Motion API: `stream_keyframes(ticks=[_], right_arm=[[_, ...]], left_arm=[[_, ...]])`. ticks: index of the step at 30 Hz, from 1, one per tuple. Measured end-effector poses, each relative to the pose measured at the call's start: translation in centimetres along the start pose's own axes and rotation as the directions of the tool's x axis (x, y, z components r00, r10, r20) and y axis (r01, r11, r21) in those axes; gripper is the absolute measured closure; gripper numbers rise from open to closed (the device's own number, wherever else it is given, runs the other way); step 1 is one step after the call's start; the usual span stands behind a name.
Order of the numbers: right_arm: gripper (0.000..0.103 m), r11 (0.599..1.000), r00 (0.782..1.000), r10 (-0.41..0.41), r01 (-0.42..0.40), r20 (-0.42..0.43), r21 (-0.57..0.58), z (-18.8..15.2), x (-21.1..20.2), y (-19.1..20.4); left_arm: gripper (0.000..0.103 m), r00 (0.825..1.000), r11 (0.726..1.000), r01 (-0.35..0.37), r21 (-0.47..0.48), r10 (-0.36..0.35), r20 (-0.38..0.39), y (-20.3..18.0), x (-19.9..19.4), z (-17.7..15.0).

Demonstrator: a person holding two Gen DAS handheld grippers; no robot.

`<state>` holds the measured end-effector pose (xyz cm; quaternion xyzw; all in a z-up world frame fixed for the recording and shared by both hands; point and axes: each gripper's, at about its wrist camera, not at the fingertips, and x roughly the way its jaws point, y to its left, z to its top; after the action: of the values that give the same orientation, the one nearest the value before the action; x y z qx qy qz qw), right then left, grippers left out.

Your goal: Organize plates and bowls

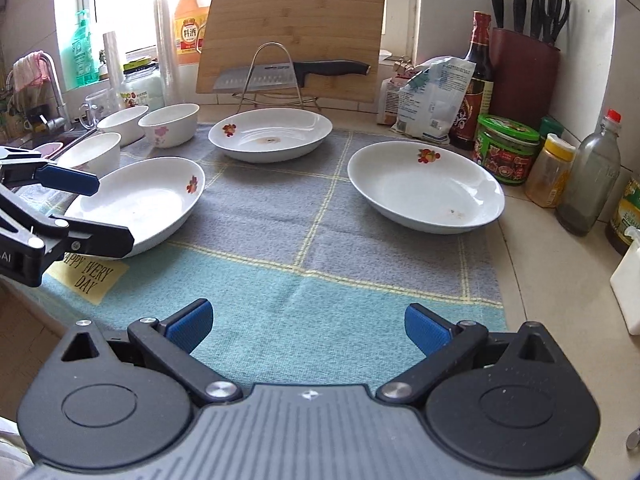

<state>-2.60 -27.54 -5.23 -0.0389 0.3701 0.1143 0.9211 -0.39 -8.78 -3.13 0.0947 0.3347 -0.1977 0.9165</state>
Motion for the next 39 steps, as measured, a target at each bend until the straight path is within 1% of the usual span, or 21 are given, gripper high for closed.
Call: stream_keyframes(ticks=[4,9,11,15,19,23,29,30,32,34,39], right_arm=[[0.000,0.999,0.999,0.045,-0.045,-0.008,0.000,0.2,0.7,1.1],[0.000,0.998,0.998,0.068,-0.068,-0.018,-0.014,1.0,2.0,2.9],[0.000,0.996,0.996,0.089,-0.089,-0.025,-0.021,1.5,2.6,3.7],[0.000,0.992,0.992,0.116,-0.118,-0.039,-0.036,2.4,3.5,5.2],[0.000,0.989,0.988,0.147,-0.148,-0.056,-0.017,3.1,4.4,6.4],[0.000,0.989,0.986,0.148,-0.148,-0.074,0.002,3.9,5.3,7.3],[0.000,0.994,0.989,0.113,-0.114,-0.095,-0.001,5.0,6.4,8.5],[0.000,0.994,0.989,0.108,-0.109,-0.098,0.000,5.2,6.5,8.7],[0.000,0.994,0.989,0.105,-0.105,-0.104,0.007,5.6,6.9,9.0],[0.000,0.995,0.989,0.101,-0.100,-0.109,0.013,5.9,7.2,9.3],[0.000,0.997,0.989,0.078,-0.077,-0.123,0.014,6.6,7.7,10.3]], left_arm=[[0.008,0.999,0.999,-0.041,-0.012,0.041,-0.021,0.9,-1.0,-1.8],[0.008,0.995,0.997,-0.078,-0.002,0.077,-0.062,2.4,-1.3,-4.0],[0.008,0.994,0.996,-0.089,-0.006,0.088,-0.071,3.2,-1.4,-4.6],[0.008,0.992,0.995,-0.094,-0.033,0.090,-0.091,5.2,-1.1,-5.9],[0.008,0.990,0.995,-0.097,-0.031,0.094,-0.101,7.0,-0.4,-6.5],[0.008,0.992,0.997,-0.069,-0.026,0.066,-0.108,8.5,0.5,-6.7],[0.008,0.995,1.000,0.009,-0.013,-0.011,-0.103,10.3,1.8,-6.6],[0.007,0.995,0.999,0.028,-0.017,-0.029,-0.098,10.7,2.0,-6.6],[0.003,0.995,0.999,0.044,-0.015,-0.045,-0.091,11.2,2.3,-6.5],[0.001,0.995,0.998,0.061,0.002,-0.061,-0.082,11.5,2.7,-6.4],[0.001,0.993,0.993,0.108,0.055,-0.105,-0.055,12.1,3.6,-5.9]])
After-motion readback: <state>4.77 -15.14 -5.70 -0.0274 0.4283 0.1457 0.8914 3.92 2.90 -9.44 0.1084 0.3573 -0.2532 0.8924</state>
